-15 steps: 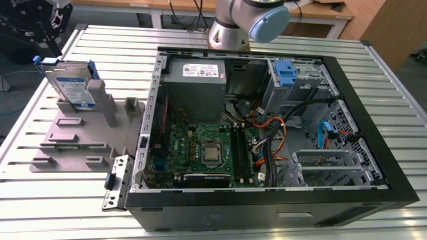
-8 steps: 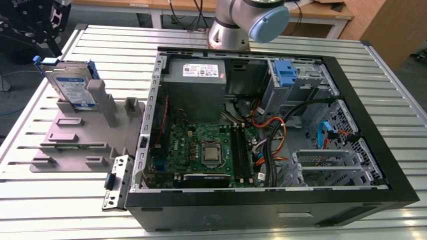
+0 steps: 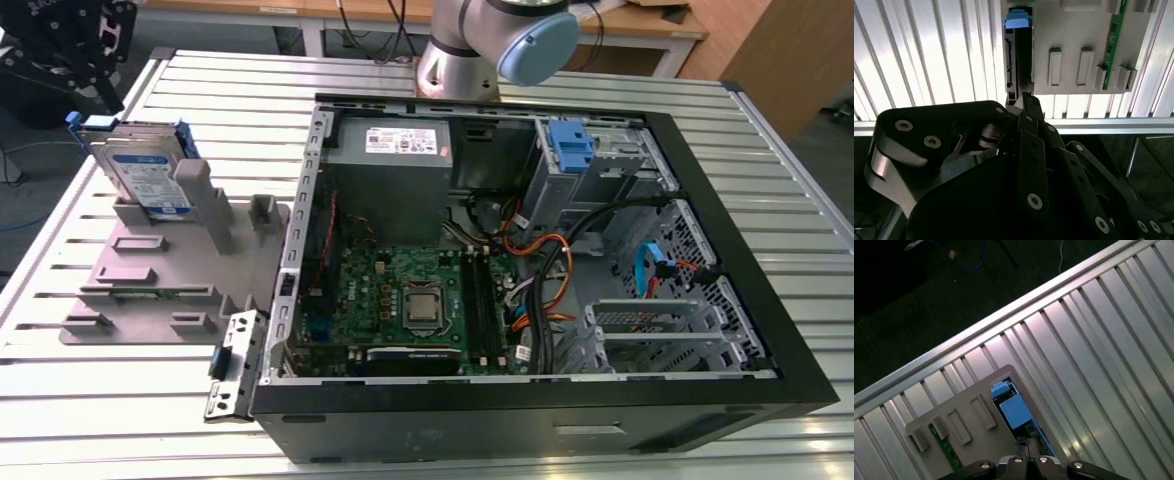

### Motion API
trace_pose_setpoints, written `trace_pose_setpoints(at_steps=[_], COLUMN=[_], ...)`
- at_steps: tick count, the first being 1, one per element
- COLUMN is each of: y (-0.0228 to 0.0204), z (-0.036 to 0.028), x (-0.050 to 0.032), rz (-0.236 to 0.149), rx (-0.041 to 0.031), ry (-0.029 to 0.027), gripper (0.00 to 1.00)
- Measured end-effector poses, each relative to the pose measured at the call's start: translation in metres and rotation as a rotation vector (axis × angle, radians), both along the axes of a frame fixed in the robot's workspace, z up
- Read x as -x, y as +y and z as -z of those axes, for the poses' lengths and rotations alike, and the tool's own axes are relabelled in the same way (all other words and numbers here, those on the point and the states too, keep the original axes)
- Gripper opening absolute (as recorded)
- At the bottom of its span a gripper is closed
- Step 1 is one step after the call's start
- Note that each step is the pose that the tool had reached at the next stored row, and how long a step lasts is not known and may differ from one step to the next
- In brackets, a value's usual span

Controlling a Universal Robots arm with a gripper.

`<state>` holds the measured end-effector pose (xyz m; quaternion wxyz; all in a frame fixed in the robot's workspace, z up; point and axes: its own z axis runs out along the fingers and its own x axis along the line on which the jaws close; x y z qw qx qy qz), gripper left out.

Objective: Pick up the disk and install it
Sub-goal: 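Pick up the disk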

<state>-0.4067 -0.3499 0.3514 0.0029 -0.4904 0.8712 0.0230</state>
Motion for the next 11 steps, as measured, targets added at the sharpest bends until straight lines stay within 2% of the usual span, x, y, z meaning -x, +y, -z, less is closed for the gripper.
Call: trace_pose_setpoints(at_steps=[11], y=[0.0000], z=[0.0008], x=[0.0000], rz=[-0.201], rx=[-0.0001], ry=[0.0000], gripper=[0.11])
